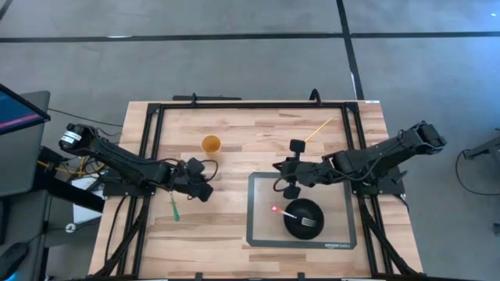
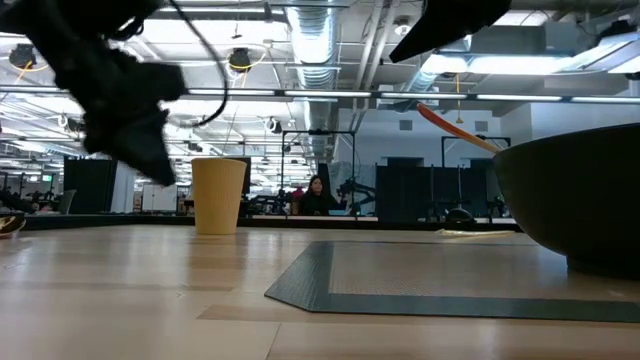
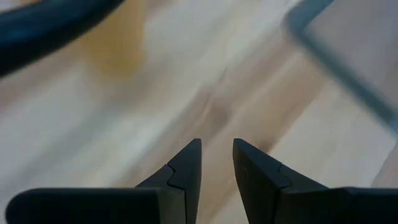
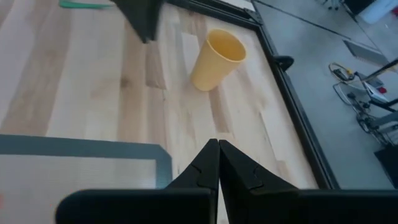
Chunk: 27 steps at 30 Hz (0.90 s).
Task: Pick & Place Utensil
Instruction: Put the gold green spoon into the black bowl on the table placemat
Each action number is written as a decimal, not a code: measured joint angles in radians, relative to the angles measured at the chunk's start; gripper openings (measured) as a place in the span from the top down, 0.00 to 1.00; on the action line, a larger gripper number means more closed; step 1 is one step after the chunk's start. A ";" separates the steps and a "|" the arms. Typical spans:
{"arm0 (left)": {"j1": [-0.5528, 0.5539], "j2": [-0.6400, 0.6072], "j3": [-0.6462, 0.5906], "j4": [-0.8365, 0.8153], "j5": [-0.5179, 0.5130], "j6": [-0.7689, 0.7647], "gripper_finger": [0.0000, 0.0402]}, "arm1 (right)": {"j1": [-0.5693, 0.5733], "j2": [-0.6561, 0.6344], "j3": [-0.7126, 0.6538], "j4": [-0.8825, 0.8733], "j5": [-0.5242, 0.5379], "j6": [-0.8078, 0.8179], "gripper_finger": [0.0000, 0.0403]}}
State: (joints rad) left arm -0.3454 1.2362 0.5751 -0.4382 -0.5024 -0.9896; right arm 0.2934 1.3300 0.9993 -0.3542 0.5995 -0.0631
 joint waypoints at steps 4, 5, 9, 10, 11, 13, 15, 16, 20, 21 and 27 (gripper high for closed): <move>-0.003 0.000 0.000 -0.176 0.173 -0.223 0.77 | -0.022 0.000 0.000 -0.003 0.000 0.000 1.00; -0.008 0.000 0.000 -0.211 0.199 -0.254 0.77 | -0.025 0.000 0.000 -0.004 -0.001 0.000 1.00; -0.024 0.000 0.000 -0.272 0.245 -0.309 0.77 | -0.033 0.000 0.000 -0.004 -0.022 0.000 1.00; -0.026 0.000 0.000 -0.272 0.255 -0.323 0.77 | -0.033 0.000 0.000 -0.004 -0.033 0.000 1.00; -0.027 0.000 0.000 -0.272 0.267 -0.335 0.77 | -0.033 0.000 -0.001 -0.004 -0.047 0.000 1.00; -0.029 0.000 0.000 -0.275 0.296 -0.361 0.77 | -0.033 0.000 -0.001 -0.003 -0.066 0.000 1.00; -0.029 0.000 0.000 -0.283 0.328 -0.387 0.77 | -0.033 0.000 -0.001 -0.004 -0.079 0.001 1.00; -0.029 0.000 0.000 -0.286 0.346 -0.400 0.77 | -0.033 0.000 -0.001 -0.004 -0.079 0.001 1.00; -0.029 0.000 0.000 -0.336 0.406 -0.453 0.77 | -0.033 0.000 -0.001 -0.004 -0.079 0.000 1.00; -0.029 0.000 0.000 -0.350 0.415 -0.466 0.77 | -0.033 0.000 -0.001 -0.004 -0.079 0.000 1.00; -0.030 0.000 0.000 -0.436 0.462 -0.551 0.77 | -0.033 0.000 -0.001 -0.003 -0.079 0.001 1.00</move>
State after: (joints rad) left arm -0.3759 1.2366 0.5751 -0.8744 -0.0407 -1.5407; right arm 0.2607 1.3300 0.9981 -0.3577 0.5209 -0.0624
